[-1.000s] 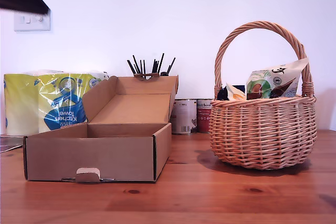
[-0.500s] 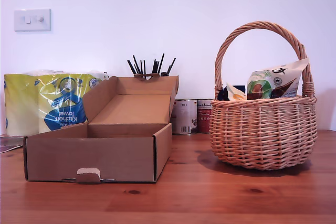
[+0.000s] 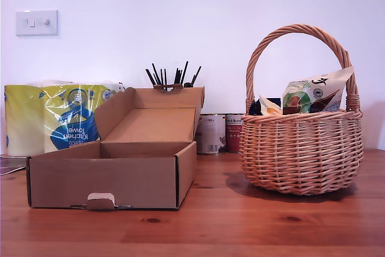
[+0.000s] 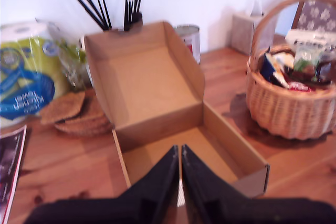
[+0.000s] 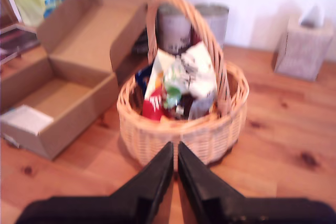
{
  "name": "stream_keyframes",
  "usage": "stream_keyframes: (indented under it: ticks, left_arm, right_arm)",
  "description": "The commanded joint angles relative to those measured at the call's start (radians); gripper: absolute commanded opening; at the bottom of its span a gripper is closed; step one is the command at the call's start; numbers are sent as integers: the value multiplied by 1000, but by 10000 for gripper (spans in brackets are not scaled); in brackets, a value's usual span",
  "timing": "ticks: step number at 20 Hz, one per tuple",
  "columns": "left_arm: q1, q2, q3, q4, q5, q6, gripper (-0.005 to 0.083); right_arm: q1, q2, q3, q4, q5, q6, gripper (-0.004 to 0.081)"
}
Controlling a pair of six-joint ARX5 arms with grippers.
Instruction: Move the bags of Easter eggs from the cardboard box on the left into the woven basket on the right side.
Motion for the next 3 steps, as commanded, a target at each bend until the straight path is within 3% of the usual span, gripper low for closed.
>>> stream_keyframes:
  ticks: [1, 3]
  left_arm:
    - [1, -2, -20, -13, 0, -5, -19]
    - [1, -2, -20, -37, 0, -5, -19]
  right_arm:
    - [-1, 2, -15, -12, -3, 1, -12]
    - [-1, 2, -15, -19, -3, 1, -12]
